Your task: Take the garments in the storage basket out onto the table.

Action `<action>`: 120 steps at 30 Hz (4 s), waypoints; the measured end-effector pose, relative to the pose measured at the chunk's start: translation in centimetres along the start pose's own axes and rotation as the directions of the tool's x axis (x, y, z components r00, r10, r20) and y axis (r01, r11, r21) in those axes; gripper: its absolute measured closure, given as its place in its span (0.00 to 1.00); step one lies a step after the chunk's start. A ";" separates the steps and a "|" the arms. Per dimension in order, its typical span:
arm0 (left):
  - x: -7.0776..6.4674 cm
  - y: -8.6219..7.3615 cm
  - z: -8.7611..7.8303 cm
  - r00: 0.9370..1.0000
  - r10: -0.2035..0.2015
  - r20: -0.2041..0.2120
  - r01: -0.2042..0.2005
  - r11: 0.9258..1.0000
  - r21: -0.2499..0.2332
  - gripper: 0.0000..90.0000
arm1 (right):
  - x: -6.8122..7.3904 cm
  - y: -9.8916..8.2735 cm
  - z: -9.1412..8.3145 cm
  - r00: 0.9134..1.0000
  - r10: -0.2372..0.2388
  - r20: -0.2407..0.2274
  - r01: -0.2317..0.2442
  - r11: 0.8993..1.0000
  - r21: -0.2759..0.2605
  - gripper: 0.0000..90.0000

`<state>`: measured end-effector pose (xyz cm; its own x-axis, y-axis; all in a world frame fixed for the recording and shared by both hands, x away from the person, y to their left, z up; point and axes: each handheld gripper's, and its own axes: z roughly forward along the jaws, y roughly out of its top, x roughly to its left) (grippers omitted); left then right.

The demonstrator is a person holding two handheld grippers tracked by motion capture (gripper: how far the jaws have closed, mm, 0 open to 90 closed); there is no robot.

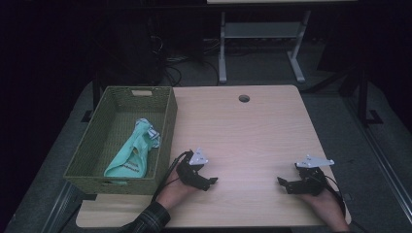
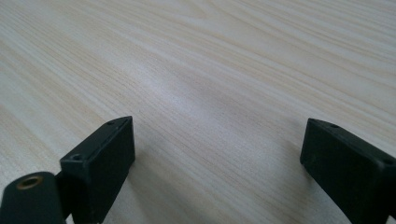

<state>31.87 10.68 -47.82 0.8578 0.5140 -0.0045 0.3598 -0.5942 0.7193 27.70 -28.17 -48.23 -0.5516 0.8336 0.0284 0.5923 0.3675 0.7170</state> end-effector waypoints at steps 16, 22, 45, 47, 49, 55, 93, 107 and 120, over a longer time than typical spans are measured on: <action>0.2 0.4 -0.1 0.998 -0.043 -0.042 0.044 0.999 0.028 0.14 | 0.0 0.0 0.0 1.000 -0.001 0.000 0.001 1.000 0.000 0.11; 0.5 0.5 -0.4 0.998 -0.060 -0.034 0.061 0.998 0.018 0.14 | 0.0 0.0 0.0 1.000 -0.001 -0.001 0.001 1.000 0.000 0.11; 0.8 1.2 -0.8 0.996 -0.086 -0.036 0.087 0.996 0.034 0.15 | 0.0 0.0 0.0 1.000 -0.002 -0.001 0.002 1.000 0.001 0.11; 0.9 1.4 -0.9 0.996 -0.087 -0.036 0.088 0.996 0.031 0.15 | 0.0 0.0 0.0 1.000 -0.002 -0.001 0.002 1.000 0.001 0.11; 1.0 1.4 -1.0 0.995 -0.093 -0.037 0.094 0.995 0.025 0.15 | 0.0 0.0 0.0 1.000 -0.002 -0.001 0.002 1.000 0.001 0.11; 1.0 1.6 -1.2 0.995 -0.094 -0.038 0.095 0.995 0.023 0.15 | 0.0 0.0 0.0 1.000 -0.002 -0.001 0.002 1.000 0.001 0.11; 1.4 3.7 -3.1 0.995 -0.090 -0.034 0.090 0.996 0.005 0.15 | -0.1 0.0 0.1 1.000 0.015 0.015 -0.015 1.000 0.018 0.02; 1.5 4.3 -3.6 0.995 -0.094 -0.023 0.094 0.995 0.016 0.15 | -0.1 0.0 0.1 1.000 0.014 0.015 -0.015 1.000 0.019 0.02; 1.7 5.0 -4.2 0.995 -0.099 -0.021 0.099 0.995 0.016 0.15 | -0.1 0.0 0.1 1.000 0.014 0.015 -0.014 1.000 0.019 0.02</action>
<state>33.56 11.18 -41.34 0.8103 0.5828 -0.0610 0.4489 -0.5506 0.7038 27.83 -28.18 -48.30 -0.5348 0.8445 0.0279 0.6109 0.3636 0.7033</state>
